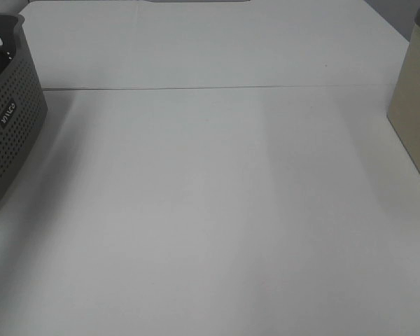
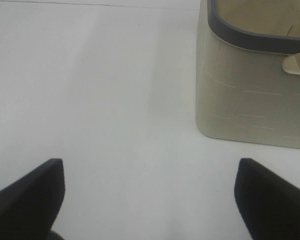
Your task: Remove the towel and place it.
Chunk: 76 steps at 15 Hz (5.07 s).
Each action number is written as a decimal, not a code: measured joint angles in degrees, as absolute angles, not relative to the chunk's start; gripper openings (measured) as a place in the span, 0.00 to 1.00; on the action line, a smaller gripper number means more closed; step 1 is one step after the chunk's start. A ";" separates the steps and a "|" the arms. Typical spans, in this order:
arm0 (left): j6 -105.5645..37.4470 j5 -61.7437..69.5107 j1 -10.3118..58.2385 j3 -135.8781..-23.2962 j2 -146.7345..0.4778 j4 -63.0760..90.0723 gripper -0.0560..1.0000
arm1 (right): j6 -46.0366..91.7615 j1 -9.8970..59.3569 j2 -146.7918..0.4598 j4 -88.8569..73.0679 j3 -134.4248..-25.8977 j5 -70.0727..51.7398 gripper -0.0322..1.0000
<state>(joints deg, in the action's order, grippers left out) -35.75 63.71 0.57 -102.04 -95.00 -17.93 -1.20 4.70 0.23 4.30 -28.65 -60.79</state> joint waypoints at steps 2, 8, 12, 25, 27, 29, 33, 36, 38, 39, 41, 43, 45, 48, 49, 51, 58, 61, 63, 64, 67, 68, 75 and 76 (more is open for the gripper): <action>-33.92 63.20 4.58 -102.04 -90.64 -17.93 0.05 | -1.20 4.70 0.23 4.30 -28.65 -60.79 0.89; -28.30 64.92 20.23 -106.05 -85.03 -18.45 0.05 | -1.20 4.70 0.23 4.30 -28.65 -60.79 0.89; -23.84 62.85 31.23 -110.87 -89.32 -18.45 0.05 | -1.20 4.70 0.23 4.30 -28.65 -60.79 0.89; -22.80 57.07 36.61 -112.53 -97.92 -10.03 0.05 | 49.56 4.70 -44.98 -48.93 -29.45 -29.51 0.77; -21.89 54.49 36.61 -112.53 -97.92 -6.13 0.05 | 73.11 4.70 -54.77 -68.75 -29.45 -31.57 0.76; -21.37 53.46 36.61 -112.53 -97.92 -3.55 0.05 | 95.51 4.70 -64.29 -88.92 -29.45 -38.50 0.76; -21.20 52.60 36.61 -112.53 -97.92 0.57 0.05 | 110.92 4.76 -79.98 -98.26 -35.52 -52.83 0.76; -21.14 52.43 36.61 -112.53 -97.92 2.06 0.05 | 111.10 10.26 -89.04 -98.38 -43.49 -55.86 0.76; -21.14 52.43 36.61 -112.53 -98.20 2.35 0.05 | 110.70 16.33 -91.39 -98.20 -46.93 -51.97 0.76; -21.14 52.43 36.61 -112.53 -98.26 2.75 0.05 | 110.29 19.08 -92.25 -98.15 -48.19 -46.93 0.76; -21.14 52.43 36.61 -112.53 -98.26 3.32 0.05 | 109.78 23.20 -95.57 -98.38 -51.22 -37.53 0.76; -21.14 52.43 36.61 -112.53 -98.26 4.70 0.05 | 109.15 23.38 -98.61 -98.38 -53.06 -37.18 0.76; -21.14 52.37 36.61 -112.53 -98.26 4.76 0.05 | 108.46 23.38 -99.69 -98.32 -53.80 -36.78 0.76; -21.14 52.25 36.61 -112.53 -98.32 4.47 0.05 | 108.29 23.38 -99.69 -97.92 -53.97 -37.07 0.70; -21.14 52.25 36.61 -112.53 -98.32 4.35 0.05 | 108.23 23.38 -99.69 -97.23 -53.97 -37.07 0.62; -21.14 52.14 36.61 -112.53 -98.32 3.27 0.05 | 107.72 23.38 -99.69 -94.37 -53.97 -36.90 0.39; -21.14 52.14 36.61 -112.53 -98.32 2.98 0.05 | 102.96 23.38 -99.69 -91.33 -53.97 -38.22 0.04; -21.14 52.14 36.61 -112.53 -98.32 2.98 0.05 | 98.95 23.38 -99.69 -91.21 -53.97 -37.18 0.04; -21.14 52.14 36.61 -112.53 -98.32 2.98 0.05 | 92.42 23.38 -99.69 -90.18 -53.97 -34.72 0.04; -21.14 52.14 36.61 -112.53 -98.32 2.86 0.05 | 90.41 23.38 -99.69 -88.18 -53.97 -34.15 0.04; -24.64 52.14 36.61 -112.53 -98.32 2.46 0.05 | 80.73 23.38 -95.45 -77.12 -53.97 -32.72 0.04; -27.33 52.14 36.61 -112.53 -98.32 2.46 0.05 | 75.69 23.38 -93.51 -73.40 -53.97 -31.34 0.04; -43.49 47.33 36.61 -112.53 -98.32 1.95 0.05 | 24.35 23.38 -89.09 -24.47 -70.59 -42.91 0.04; -43.72 45.15 36.61 -112.53 -98.32 1.20 0.05 | 18.28 23.38 -89.09 -17.30 -74.83 -47.21 0.04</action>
<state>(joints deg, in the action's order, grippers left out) -43.72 45.15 36.61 -112.53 -98.32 1.20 18.28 23.38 -89.09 -17.30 -74.83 -47.21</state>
